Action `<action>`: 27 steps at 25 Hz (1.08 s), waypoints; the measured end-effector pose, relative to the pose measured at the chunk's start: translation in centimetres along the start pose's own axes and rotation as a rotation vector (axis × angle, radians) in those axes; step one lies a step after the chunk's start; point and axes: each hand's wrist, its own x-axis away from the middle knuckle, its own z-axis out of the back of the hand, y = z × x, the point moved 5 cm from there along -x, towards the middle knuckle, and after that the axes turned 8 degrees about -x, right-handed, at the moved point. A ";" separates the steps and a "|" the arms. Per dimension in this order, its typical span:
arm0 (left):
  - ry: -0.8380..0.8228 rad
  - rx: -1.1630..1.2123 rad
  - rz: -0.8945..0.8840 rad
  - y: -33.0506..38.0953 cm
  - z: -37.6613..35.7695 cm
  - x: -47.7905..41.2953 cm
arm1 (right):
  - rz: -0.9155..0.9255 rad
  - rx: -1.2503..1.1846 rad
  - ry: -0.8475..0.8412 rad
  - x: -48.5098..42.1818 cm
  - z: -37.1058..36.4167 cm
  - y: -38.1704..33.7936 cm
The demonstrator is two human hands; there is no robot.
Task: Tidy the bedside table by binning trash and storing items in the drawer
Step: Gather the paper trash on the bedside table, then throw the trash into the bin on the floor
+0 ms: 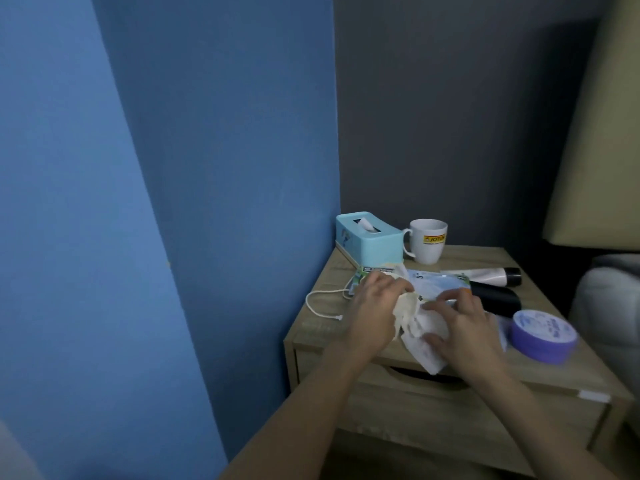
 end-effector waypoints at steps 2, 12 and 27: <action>0.088 -0.024 -0.034 -0.2 -0.3 0.7 | -0.012 -0.071 0.069 1.5 1.2 0.2; 0.083 -0.007 0.077 0.1 -1.1 3.7 | 0.129 -0.067 -0.162 4.3 -0.8 -0.4; 0.121 -0.120 0.029 2.2 -2.4 8.6 | -0.060 0.046 -0.161 9.9 1.0 -0.7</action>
